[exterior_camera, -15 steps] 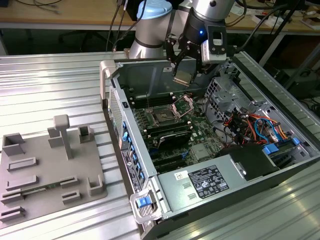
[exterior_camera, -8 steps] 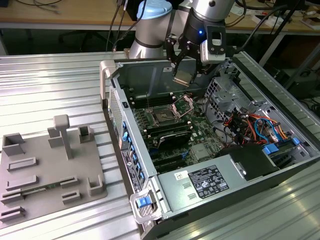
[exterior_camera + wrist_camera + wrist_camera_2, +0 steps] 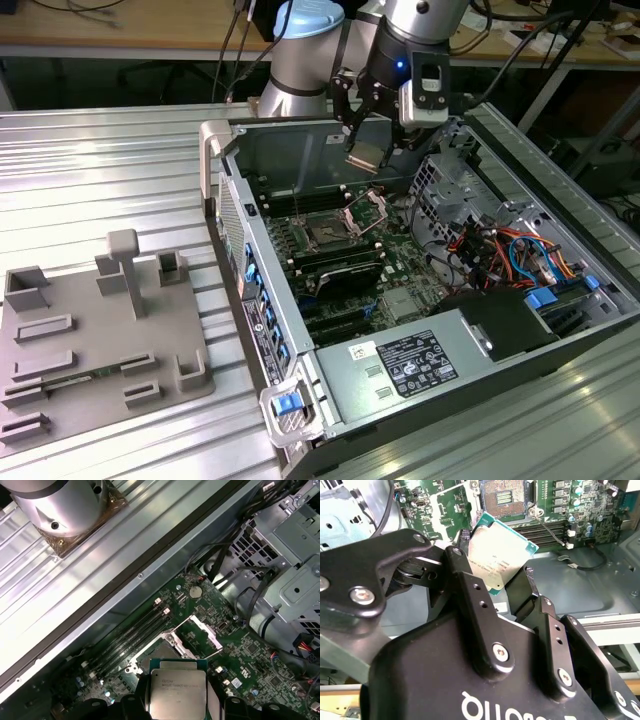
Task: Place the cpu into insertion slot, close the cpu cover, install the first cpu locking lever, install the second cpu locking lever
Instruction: 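Place the cpu into insertion slot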
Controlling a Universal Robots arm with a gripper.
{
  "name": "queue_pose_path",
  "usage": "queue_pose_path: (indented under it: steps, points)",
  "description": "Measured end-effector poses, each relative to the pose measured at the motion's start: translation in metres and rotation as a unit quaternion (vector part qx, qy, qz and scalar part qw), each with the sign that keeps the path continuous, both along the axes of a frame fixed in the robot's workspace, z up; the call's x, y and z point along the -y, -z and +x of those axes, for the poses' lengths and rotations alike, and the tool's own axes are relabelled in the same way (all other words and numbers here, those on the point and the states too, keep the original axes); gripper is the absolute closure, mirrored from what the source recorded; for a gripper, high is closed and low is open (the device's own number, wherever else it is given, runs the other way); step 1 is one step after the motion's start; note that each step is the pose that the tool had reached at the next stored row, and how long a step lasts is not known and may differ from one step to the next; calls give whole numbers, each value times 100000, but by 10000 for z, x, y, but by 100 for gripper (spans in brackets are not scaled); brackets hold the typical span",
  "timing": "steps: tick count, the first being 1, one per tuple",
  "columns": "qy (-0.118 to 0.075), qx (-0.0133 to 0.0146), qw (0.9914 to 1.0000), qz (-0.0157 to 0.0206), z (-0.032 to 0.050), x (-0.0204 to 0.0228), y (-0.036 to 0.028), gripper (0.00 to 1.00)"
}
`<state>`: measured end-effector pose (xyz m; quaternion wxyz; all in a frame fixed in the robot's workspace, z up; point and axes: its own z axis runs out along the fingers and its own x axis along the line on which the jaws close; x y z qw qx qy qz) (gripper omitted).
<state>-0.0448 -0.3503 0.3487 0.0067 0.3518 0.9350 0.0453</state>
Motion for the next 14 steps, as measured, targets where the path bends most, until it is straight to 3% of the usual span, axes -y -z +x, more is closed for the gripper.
queue_pose_path:
  steps: [14]
  points:
    - [2060,-1,99979,-1,0,0,12,45]
